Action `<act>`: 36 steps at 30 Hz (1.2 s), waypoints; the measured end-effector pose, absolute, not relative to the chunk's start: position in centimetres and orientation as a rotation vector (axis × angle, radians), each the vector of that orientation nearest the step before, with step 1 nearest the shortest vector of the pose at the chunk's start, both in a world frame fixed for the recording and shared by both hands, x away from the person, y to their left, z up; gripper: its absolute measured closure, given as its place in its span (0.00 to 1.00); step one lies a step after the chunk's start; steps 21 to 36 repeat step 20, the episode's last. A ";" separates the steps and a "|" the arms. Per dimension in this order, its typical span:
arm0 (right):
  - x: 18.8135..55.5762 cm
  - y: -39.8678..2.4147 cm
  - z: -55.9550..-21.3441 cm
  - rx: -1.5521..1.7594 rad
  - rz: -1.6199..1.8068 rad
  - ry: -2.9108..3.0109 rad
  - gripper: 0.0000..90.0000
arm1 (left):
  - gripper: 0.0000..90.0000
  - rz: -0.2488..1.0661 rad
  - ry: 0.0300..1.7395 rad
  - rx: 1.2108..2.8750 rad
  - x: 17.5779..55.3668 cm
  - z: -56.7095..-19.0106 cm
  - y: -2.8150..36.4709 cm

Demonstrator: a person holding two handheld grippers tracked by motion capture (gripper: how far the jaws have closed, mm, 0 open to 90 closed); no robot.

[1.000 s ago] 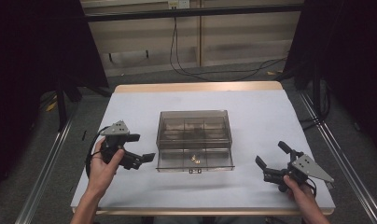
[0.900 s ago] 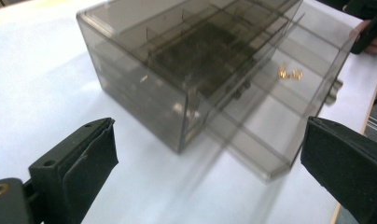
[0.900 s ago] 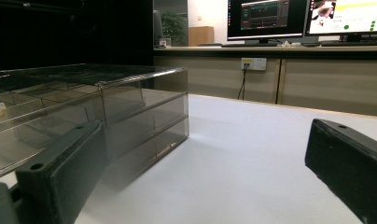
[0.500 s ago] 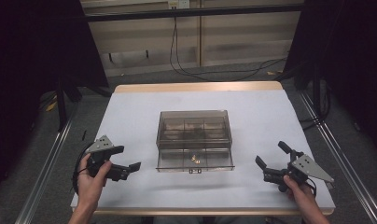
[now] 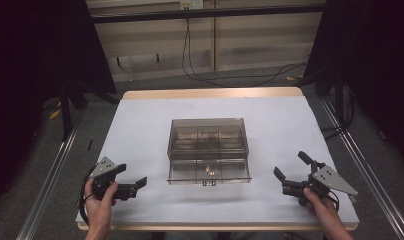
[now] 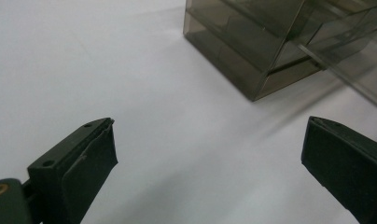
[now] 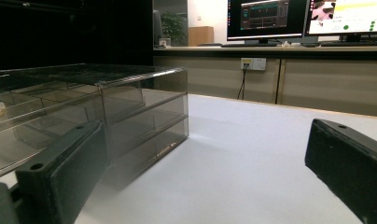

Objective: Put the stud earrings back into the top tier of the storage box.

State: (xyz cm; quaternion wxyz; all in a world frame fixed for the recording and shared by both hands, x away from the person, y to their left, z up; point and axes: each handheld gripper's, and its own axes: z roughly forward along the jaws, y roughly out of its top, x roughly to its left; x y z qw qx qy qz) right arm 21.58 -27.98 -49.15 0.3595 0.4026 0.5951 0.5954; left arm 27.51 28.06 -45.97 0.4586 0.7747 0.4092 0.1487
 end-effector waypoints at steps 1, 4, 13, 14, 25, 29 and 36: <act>21.6 -28.0 -49.2 1.038 1.536 1.535 0.00 | 0.04 0.360 1.007 1.910 27.4 -46.2 28.0; 21.6 -28.0 -49.2 1.032 1.531 1.539 0.00 | 0.03 0.391 1.009 1.885 27.0 -46.4 28.0; 21.6 -28.0 -49.2 1.030 1.534 1.540 0.00 | 0.02 0.516 0.963 1.780 25.7 -46.6 28.2; 21.6 -28.0 -49.2 1.036 1.537 1.535 0.00 | 0.02 0.512 0.973 1.770 25.8 -46.8 28.3; 21.6 -28.0 -49.1 1.046 1.538 1.535 0.00 | 0.02 0.511 0.981 1.704 26.1 -47.5 28.7; 21.6 -28.0 -49.1 1.046 1.538 1.535 0.00 | 0.02 0.511 0.981 1.704 26.1 -47.5 28.7; 21.6 -28.0 -49.1 1.046 1.538 1.535 0.00 | 0.02 0.511 0.981 1.704 26.1 -47.5 28.7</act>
